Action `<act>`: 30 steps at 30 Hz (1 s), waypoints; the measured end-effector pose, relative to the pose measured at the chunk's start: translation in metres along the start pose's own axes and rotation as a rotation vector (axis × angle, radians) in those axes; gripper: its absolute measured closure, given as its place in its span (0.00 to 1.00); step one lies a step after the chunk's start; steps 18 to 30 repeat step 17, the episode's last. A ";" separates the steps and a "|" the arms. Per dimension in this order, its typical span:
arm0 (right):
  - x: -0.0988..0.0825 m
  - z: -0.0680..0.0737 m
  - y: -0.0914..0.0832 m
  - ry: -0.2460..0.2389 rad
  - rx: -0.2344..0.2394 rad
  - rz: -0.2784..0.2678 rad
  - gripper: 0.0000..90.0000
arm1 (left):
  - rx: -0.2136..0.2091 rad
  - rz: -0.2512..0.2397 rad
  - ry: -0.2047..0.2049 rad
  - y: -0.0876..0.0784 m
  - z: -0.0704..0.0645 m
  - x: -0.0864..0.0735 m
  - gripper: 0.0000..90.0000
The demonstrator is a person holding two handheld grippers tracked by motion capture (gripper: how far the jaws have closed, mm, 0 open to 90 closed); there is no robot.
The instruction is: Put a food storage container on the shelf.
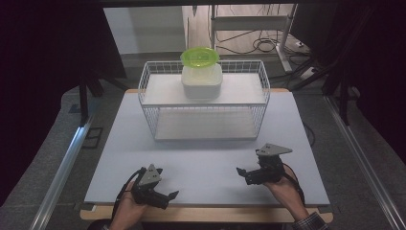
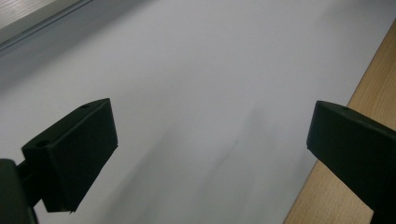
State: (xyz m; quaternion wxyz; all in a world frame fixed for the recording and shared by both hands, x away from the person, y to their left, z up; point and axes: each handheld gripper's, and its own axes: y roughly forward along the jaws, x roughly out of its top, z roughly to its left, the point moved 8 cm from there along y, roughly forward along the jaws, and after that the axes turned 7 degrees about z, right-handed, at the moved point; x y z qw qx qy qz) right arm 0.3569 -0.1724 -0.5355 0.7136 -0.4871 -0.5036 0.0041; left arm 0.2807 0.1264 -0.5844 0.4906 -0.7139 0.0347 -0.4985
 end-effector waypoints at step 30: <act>-0.036 0.006 0.019 -0.048 -0.028 0.133 0.00 | -0.012 0.026 -0.002 0.004 -0.001 -0.003 0.01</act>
